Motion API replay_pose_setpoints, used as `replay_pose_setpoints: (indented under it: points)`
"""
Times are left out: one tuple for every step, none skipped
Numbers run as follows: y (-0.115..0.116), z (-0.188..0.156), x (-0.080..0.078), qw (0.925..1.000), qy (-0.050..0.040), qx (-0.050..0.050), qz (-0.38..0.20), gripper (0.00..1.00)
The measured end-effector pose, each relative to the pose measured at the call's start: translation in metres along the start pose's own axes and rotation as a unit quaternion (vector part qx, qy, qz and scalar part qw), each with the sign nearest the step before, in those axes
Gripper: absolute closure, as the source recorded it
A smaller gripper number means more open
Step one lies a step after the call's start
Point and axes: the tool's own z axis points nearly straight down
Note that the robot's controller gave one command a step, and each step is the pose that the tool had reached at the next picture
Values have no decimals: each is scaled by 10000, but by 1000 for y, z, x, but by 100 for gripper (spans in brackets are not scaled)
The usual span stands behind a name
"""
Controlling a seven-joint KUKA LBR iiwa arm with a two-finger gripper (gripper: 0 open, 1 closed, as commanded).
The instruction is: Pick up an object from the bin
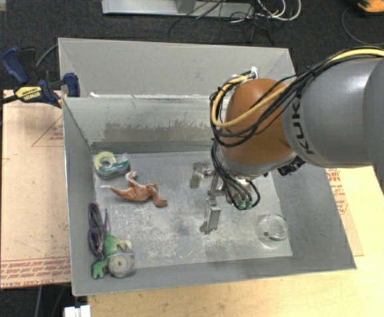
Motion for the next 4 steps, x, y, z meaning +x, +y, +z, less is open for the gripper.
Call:
replay_pose_setpoints:
  points:
    - [0,-4,-2,10000,-36,-3,11,0]
    - [61,62,-24,9996,-32,-11,-277,0]
    - [48,63,-43,9992,-59,-8,-400,0]
    - [68,63,-61,9849,-56,-7,-1730,0]
